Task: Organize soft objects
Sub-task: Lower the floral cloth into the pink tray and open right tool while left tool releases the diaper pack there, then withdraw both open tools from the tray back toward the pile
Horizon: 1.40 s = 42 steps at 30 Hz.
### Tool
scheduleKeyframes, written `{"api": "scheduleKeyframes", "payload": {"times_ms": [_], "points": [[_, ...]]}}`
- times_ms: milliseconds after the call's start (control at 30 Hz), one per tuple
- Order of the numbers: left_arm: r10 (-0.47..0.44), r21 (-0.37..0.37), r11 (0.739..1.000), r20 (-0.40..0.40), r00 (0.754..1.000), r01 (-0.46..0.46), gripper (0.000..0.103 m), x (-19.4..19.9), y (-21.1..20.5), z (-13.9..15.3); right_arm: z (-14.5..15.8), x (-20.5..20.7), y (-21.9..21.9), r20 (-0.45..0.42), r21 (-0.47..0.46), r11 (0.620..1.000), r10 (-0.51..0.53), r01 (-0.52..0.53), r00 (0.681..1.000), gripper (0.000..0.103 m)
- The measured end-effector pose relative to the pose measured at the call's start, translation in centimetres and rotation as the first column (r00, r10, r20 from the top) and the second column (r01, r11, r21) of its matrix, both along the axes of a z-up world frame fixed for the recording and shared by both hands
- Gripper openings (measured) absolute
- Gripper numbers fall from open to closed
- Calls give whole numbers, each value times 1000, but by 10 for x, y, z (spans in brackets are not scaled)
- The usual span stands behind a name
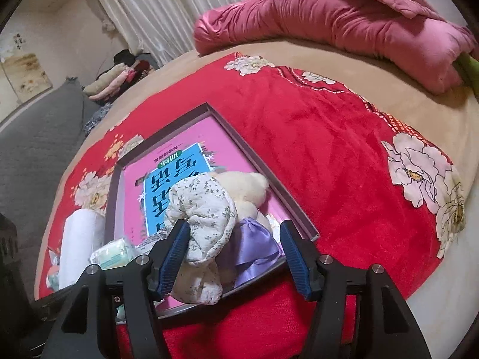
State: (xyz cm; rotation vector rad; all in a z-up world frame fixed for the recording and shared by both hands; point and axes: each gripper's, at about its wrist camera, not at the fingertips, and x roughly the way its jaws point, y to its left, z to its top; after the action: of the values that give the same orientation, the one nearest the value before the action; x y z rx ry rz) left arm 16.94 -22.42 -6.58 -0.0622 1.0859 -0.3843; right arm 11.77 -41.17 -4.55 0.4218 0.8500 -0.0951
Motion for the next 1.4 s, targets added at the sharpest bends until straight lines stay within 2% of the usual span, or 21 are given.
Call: {"api": "scheduleKeyframes", "payload": {"times_ms": [300,567,633,700,1067,1200,1333,1400], "points": [[-17,9,1000,15,1000,16,44,-2,-2,5,22,-14,9,110,-53,999,14,-8,994,65],[-20,13,1000,30,999,19,45,-4,-1,10,21,-14,7,101,-56,998,9,-4,995,66],[-17,12,1000,38,999,17,49,-4,0,12,21,-14,7,99,-55,998,7,-2,995,66],[-14,10,1000,44,999,14,57,-4,0,14,22,-15,7,103,-59,998,3,3,995,66],[-26,37,999,61,998,23,58,-7,-1,17,21,-15,7,101,-59,998,2,4,995,66],[-33,59,998,83,996,28,59,-10,-3,22,20,-16,2,100,-44,999,-26,30,995,66],[-34,43,999,93,995,30,59,-13,0,28,19,-19,-5,107,-27,998,-48,52,993,67],[-33,51,998,107,994,28,59,-16,2,31,21,-22,-7,120,-26,998,-59,62,991,70]]}}
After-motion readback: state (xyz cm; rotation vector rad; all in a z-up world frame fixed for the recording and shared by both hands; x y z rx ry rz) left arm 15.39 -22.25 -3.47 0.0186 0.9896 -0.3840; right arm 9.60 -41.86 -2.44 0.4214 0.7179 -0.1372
